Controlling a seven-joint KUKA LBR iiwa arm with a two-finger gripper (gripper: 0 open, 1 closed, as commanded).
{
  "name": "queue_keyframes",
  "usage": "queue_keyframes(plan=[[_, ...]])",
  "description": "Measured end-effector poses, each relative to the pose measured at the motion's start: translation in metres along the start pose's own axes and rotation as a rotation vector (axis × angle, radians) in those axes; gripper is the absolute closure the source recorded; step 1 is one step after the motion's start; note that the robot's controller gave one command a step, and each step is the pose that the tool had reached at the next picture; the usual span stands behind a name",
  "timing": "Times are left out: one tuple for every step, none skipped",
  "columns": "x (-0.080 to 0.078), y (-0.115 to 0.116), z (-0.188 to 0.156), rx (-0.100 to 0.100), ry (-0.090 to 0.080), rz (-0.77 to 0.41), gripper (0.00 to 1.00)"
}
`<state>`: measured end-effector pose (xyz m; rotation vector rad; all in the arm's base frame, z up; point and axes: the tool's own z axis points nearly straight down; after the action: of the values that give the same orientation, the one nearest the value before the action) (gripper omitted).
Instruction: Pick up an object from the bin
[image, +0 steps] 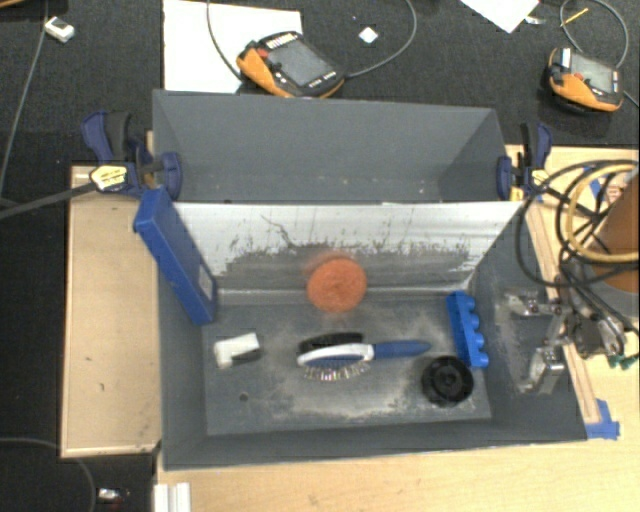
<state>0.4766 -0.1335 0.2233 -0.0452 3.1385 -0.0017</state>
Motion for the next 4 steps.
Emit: queue_keyframes(plan=[[0.000,0.000,0.000,0.000,0.000,-0.001,0.00],[-0.007,0.030,0.045,0.000,-0.001,-0.100,1.00],[-0.007,0.030,0.045,0.000,-0.002,-0.101,1.00],[-0.007,0.044,0.100,0.001,-0.006,-0.260,1.00]])
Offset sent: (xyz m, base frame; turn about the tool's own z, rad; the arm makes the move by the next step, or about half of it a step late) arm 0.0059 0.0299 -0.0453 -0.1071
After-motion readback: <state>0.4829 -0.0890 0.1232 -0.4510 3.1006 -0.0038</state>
